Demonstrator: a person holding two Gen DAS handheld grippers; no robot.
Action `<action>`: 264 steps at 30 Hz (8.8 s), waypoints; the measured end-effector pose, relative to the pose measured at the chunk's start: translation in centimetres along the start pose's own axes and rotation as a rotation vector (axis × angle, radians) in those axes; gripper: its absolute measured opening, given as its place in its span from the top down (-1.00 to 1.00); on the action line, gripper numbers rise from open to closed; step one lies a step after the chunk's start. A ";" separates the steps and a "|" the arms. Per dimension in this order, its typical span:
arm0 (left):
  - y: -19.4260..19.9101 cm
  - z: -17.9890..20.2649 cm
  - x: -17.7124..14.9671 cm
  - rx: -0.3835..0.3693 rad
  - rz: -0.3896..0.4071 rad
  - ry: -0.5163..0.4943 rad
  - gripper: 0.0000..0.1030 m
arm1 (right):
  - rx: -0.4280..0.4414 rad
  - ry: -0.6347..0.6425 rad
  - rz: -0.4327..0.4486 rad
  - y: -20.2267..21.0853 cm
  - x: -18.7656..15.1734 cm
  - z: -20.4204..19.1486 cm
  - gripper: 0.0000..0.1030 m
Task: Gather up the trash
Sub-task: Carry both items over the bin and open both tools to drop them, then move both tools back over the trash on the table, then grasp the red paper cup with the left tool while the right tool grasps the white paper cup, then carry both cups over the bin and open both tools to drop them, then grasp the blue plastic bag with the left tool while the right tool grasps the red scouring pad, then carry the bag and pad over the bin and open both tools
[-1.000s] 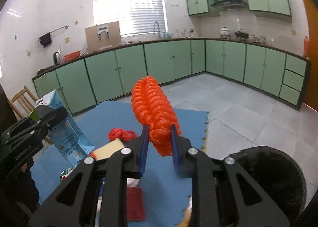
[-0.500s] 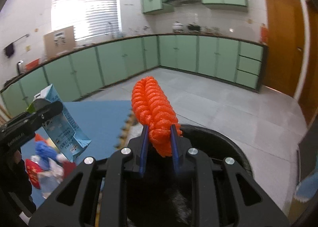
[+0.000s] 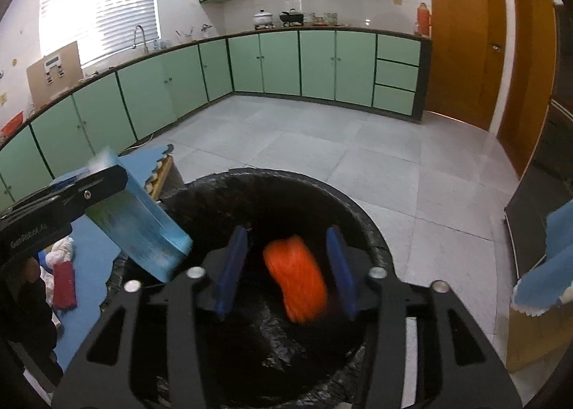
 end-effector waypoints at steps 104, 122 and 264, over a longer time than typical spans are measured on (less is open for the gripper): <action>20.3 -21.6 -16.4 0.468 0.034 0.190 0.65 | 0.576 0.394 -0.161 1.9 -9.2 -34.9 -0.24; 20.5 -21.1 -15.5 0.469 0.041 0.184 0.65 | 0.624 0.378 -0.097 4.9 -6.3 -32.9 0.11; 13.0 -24.8 -12.0 0.506 -0.010 0.185 0.03 | 0.434 0.292 -0.141 -3.2 -4.5 -29.9 0.21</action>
Point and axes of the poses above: each gripper's, at about its wrist camera, not at the fingertips, and y roughly against the way its jaws point, z to its right, x to its top, the point moved 6 cm from there along -y, roughly the way its jaws point
